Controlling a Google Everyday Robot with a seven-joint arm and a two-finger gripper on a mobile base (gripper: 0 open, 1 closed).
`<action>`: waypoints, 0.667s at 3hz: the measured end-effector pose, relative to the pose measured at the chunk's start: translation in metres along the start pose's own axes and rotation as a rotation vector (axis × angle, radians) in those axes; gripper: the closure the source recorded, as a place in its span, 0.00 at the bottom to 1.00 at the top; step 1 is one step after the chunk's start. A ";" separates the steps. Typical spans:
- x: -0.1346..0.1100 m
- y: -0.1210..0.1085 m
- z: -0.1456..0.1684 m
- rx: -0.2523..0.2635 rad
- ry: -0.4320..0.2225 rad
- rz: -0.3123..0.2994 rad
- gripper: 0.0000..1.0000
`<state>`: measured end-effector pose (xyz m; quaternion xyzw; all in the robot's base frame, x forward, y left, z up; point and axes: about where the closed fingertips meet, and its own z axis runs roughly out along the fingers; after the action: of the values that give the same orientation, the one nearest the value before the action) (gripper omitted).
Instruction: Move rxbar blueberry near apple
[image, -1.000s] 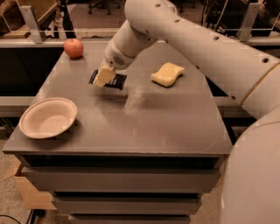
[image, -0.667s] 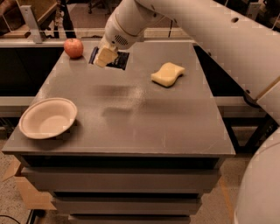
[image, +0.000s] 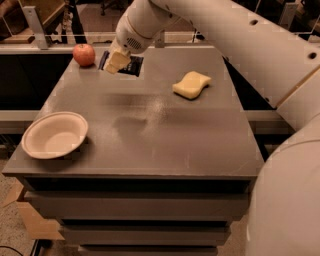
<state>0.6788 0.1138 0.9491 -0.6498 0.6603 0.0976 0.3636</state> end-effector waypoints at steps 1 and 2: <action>-0.005 -0.029 0.026 0.017 0.006 -0.009 1.00; -0.007 -0.058 0.056 0.047 0.010 0.003 1.00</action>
Offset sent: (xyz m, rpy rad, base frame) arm 0.1204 0.0456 -0.0218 0.0070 -0.0598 -0.0748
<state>0.7521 0.1449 0.9333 -0.6406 0.6651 0.0795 0.3754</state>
